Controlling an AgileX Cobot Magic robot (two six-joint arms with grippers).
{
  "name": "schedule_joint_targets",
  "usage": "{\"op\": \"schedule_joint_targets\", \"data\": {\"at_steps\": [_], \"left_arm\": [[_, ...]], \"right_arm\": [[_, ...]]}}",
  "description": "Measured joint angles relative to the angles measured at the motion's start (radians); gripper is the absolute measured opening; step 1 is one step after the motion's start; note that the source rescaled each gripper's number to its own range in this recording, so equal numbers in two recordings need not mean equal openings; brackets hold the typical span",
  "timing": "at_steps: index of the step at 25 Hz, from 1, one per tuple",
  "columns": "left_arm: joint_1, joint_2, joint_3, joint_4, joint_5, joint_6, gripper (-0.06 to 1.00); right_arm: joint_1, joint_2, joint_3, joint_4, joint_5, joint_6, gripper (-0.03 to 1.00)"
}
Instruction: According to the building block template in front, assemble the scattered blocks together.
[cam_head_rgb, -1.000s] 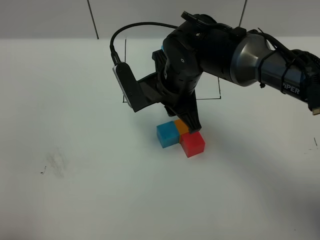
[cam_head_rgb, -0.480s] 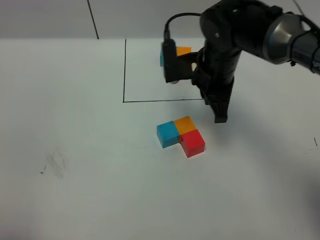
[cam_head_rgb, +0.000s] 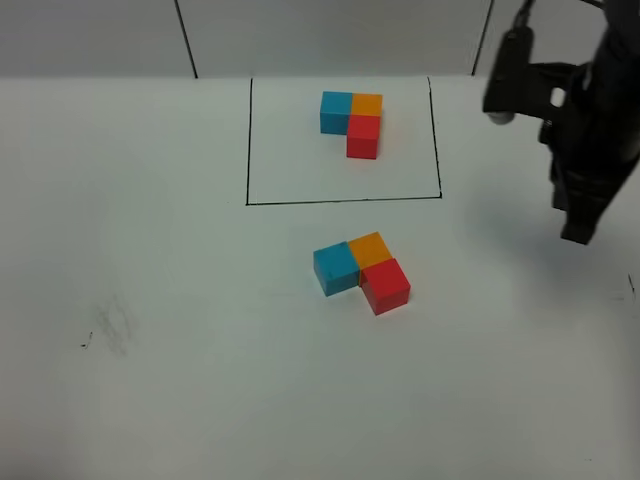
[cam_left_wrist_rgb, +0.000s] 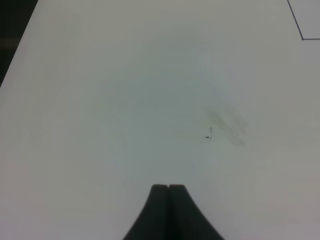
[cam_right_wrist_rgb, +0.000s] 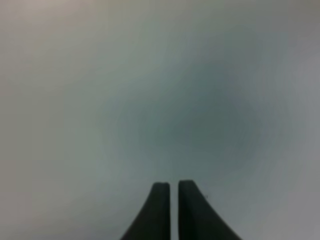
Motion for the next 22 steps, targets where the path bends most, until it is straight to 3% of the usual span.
{"op": "schedule_joint_targets", "data": {"at_steps": [9,22], "left_arm": [[0.0,0.0,0.0,0.0,0.0,0.0,0.0],[0.0,0.0,0.0,0.0,0.0,0.0,0.0]], "right_arm": [[-0.137,-0.413,0.396,0.005,-0.044,0.234,0.0],[-0.142,-1.054,0.808,-0.008,-0.083,0.606,0.0]]}}
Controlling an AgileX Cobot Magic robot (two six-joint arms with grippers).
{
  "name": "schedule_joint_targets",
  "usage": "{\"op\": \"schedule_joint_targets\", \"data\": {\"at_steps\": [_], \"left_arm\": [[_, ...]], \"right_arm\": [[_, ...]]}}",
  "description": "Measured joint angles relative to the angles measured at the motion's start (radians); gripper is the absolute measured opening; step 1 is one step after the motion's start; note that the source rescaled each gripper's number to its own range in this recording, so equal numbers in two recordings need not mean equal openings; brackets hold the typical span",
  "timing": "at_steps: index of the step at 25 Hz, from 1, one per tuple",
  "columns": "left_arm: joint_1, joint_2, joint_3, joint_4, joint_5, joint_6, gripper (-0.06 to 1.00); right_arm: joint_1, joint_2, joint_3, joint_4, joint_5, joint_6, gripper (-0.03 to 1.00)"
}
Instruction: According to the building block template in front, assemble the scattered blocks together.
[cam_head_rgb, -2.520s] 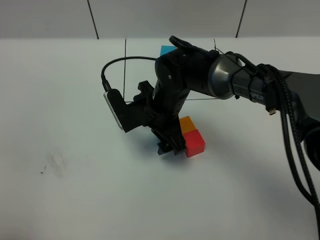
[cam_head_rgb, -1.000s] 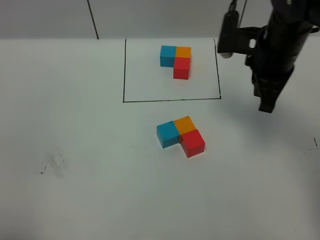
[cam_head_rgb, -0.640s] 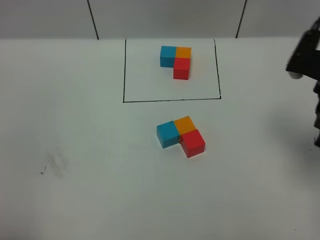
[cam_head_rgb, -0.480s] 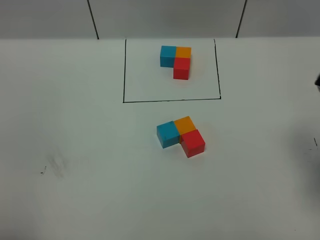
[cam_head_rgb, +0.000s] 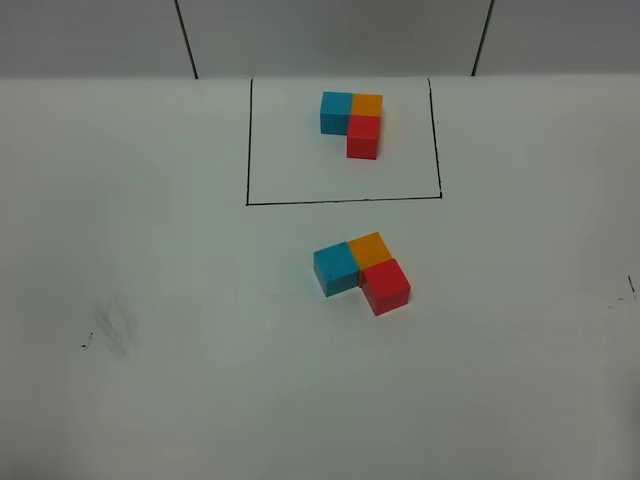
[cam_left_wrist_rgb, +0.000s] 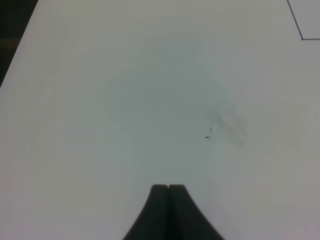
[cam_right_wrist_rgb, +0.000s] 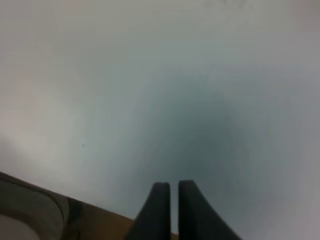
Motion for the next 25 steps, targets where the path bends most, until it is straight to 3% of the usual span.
{"op": "schedule_joint_targets", "data": {"at_steps": [8,18,25], "left_arm": [[0.0,0.0,0.0,0.0,0.0,0.0,0.0],[0.0,0.0,0.0,0.0,0.0,0.0,0.0],[0.0,0.0,0.0,0.0,0.0,0.0,0.0]], "right_arm": [[0.0,-0.243,0.039,0.067,-0.024,0.058,0.0],[0.0,-0.285,0.054,0.118,-0.038,0.104,0.0],[0.0,-0.285,0.055,0.023,-0.041,0.165,0.0]]}}
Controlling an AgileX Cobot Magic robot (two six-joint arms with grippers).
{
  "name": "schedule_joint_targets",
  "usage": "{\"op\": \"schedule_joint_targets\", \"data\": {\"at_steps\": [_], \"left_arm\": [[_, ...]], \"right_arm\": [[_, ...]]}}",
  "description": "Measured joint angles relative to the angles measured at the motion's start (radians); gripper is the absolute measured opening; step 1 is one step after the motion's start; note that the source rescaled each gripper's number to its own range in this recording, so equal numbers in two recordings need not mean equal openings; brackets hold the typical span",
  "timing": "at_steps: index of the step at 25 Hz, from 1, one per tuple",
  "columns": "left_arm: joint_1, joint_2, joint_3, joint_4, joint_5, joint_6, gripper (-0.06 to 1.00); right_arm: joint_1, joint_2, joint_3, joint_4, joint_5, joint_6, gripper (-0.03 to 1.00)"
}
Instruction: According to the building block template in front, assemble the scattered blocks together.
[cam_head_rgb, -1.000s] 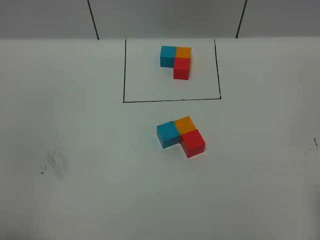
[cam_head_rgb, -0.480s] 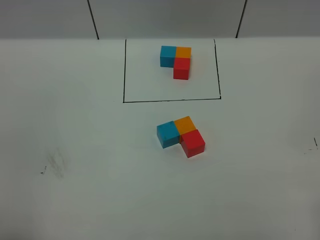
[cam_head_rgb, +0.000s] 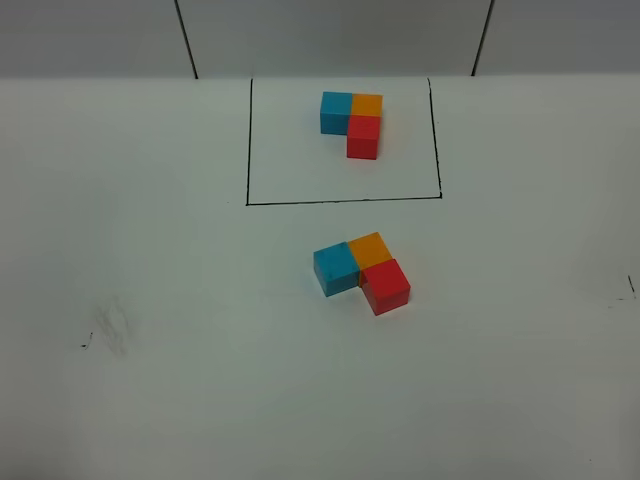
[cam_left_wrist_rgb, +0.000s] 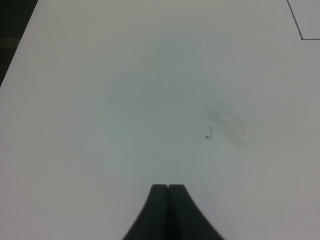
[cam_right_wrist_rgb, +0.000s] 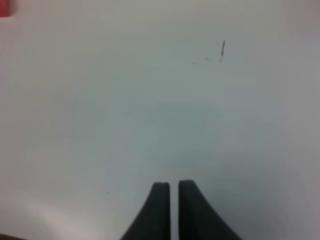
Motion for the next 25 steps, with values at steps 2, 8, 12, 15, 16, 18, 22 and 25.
{"op": "schedule_joint_targets", "data": {"at_steps": [2,8,12,15,16,18,22,25], "left_arm": [[0.0,0.0,0.0,0.0,0.0,0.0,0.0],[0.0,0.0,0.0,0.0,0.0,0.0,0.0],[0.0,0.0,0.0,0.0,0.0,0.0,0.0],[0.0,0.0,0.0,0.0,0.0,0.0,0.0],[0.0,0.0,0.0,0.0,0.0,0.0,0.0],[0.0,0.0,0.0,0.0,0.0,0.0,0.0],[0.0,0.0,0.0,0.0,0.0,0.0,0.0],[0.0,0.0,0.0,0.0,0.0,0.0,0.0]], "right_arm": [[0.0,0.0,0.0,-0.018,-0.001,0.007,0.0],[0.0,0.0,0.0,-0.052,-0.004,0.015,0.0],[0.0,0.0,0.0,-0.053,-0.005,0.015,0.0],[0.0,0.0,0.0,-0.053,-0.005,0.015,0.0],[0.0,0.0,0.0,-0.053,-0.005,0.015,0.0],[0.0,0.0,0.0,-0.056,-0.005,0.015,0.0],[0.0,0.0,0.0,-0.076,-0.006,0.014,0.0],[0.0,0.0,0.0,-0.087,-0.008,0.021,0.0]]}}
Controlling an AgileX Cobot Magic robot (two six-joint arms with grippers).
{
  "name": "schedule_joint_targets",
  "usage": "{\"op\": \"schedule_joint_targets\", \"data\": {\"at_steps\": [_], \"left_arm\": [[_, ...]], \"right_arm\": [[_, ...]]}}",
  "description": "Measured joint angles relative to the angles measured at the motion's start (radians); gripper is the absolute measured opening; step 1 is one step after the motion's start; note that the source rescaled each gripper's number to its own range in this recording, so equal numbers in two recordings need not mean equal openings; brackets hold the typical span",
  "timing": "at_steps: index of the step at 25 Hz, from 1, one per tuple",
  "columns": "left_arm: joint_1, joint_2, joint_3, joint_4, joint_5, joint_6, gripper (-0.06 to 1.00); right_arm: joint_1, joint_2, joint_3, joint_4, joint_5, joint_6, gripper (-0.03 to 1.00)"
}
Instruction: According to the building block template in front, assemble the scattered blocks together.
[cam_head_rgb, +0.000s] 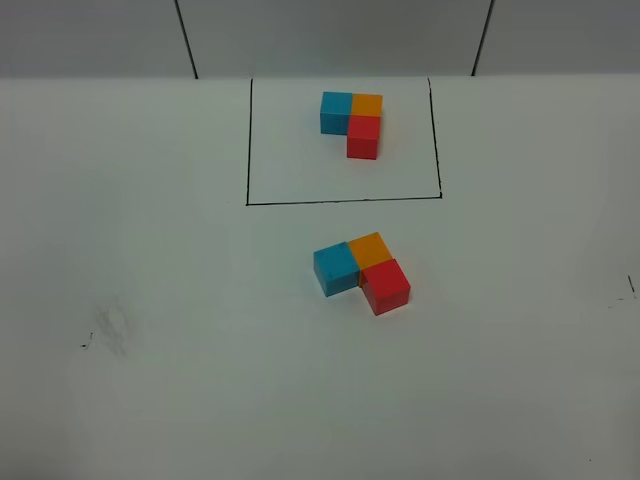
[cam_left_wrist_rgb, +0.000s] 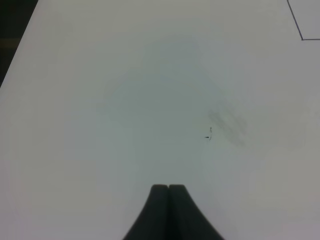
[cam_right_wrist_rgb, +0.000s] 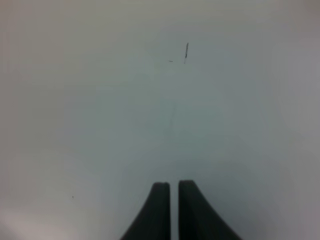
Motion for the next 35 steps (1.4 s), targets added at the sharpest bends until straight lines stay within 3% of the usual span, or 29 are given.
{"op": "schedule_joint_targets", "data": {"at_steps": [9,23,35], "left_arm": [[0.0,0.0,0.0,0.0,0.0,0.0,0.0],[0.0,0.0,0.0,0.0,0.0,0.0,0.0],[0.0,0.0,0.0,0.0,0.0,0.0,0.0]], "right_arm": [[-0.004,-0.008,0.0,0.018,0.0,0.023,0.0],[-0.208,-0.277,0.0,0.013,-0.008,0.023,0.0],[-0.239,-0.333,0.0,0.005,-0.011,0.023,0.0]]}}
